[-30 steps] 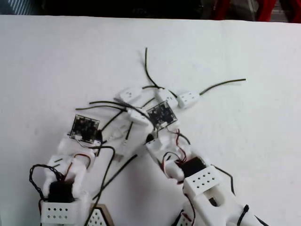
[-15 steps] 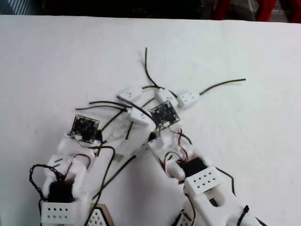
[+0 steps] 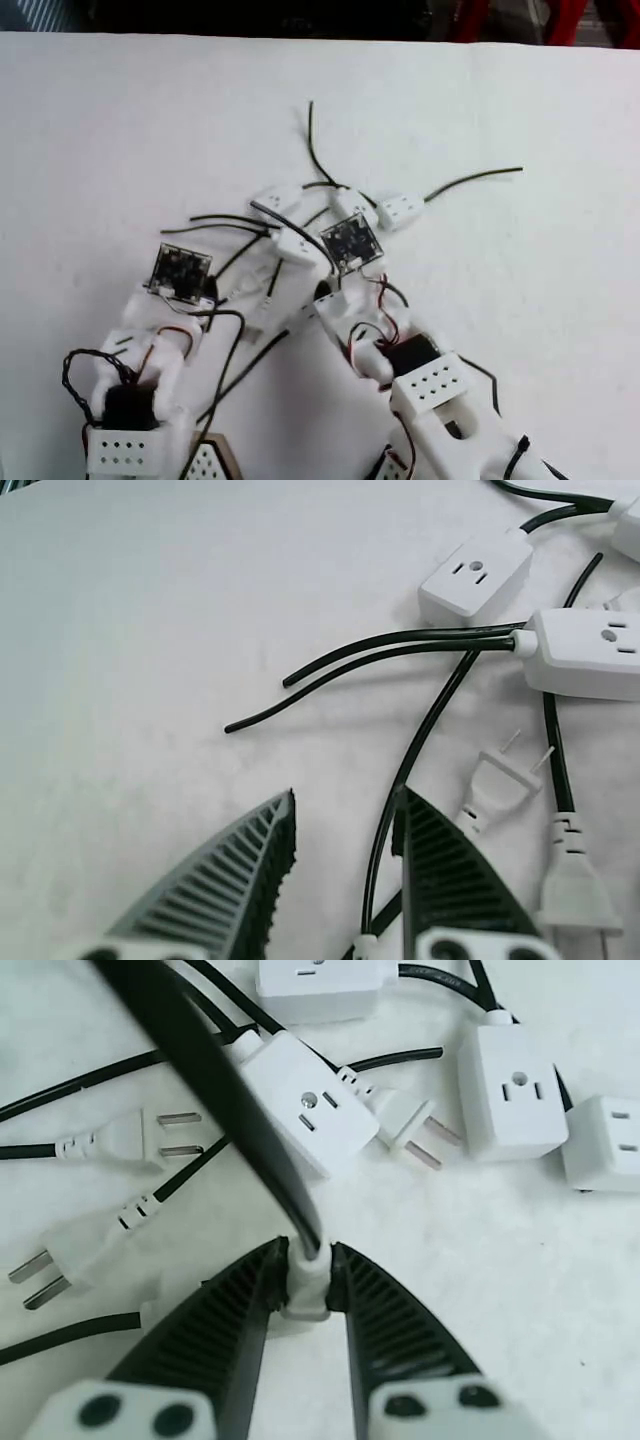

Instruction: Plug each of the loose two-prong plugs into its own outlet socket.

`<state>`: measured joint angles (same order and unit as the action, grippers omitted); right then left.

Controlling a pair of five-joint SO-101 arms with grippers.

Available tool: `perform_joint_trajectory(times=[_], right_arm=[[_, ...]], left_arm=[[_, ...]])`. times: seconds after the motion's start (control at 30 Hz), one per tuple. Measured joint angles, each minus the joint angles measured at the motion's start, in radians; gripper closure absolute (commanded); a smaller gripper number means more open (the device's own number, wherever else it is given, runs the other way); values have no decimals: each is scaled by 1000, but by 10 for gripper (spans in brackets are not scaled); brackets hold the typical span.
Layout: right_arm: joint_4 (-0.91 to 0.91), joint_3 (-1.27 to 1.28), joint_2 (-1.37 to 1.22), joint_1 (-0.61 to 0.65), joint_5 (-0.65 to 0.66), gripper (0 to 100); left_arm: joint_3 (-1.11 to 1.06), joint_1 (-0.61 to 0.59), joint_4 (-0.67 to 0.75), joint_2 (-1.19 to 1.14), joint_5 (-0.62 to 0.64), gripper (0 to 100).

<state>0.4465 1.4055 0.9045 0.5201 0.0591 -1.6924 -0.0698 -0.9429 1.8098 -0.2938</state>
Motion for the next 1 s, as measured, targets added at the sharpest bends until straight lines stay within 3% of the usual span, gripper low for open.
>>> perform_joint_trajectory(times=[0.8,1.0], right_arm=[[-6,20,12,49,-6,981],[-9,48,14,49,101,981]], left_arm=[[0,0,0,0,0,827],[-5,0,0,0,0,827]])
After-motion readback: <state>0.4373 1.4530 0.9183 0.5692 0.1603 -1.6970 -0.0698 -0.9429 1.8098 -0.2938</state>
